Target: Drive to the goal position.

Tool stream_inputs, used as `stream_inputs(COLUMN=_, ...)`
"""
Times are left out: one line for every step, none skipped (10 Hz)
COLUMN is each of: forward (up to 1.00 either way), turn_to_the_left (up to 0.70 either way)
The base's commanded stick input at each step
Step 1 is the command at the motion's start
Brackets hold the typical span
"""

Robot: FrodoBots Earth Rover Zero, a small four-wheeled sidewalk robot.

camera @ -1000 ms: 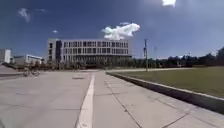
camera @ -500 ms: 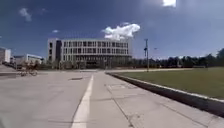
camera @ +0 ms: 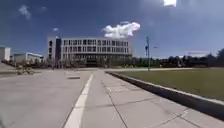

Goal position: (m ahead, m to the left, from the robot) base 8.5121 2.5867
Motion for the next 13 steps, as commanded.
stream_inputs(forward=0.7, turn_to_the_left=0.01)
stream_inputs(forward=0.7, turn_to_the_left=0.01)
stream_inputs(forward=0.7, turn_to_the_left=0.01)
stream_inputs(forward=0.7, turn_to_the_left=0.01)
stream_inputs(forward=0.7, turn_to_the_left=0.01)
stream_inputs(forward=0.7, turn_to_the_left=0.01)
stream_inputs(forward=0.7, turn_to_the_left=0.01)
stream_inputs(forward=0.7, turn_to_the_left=0.01)
stream_inputs(forward=0.7, turn_to_the_left=0.01)
stream_inputs(forward=0.7, turn_to_the_left=0.01)
stream_inputs(forward=0.7, turn_to_the_left=0.01)
stream_inputs(forward=0.7, turn_to_the_left=0.05)
stream_inputs(forward=0.7, turn_to_the_left=0.1)
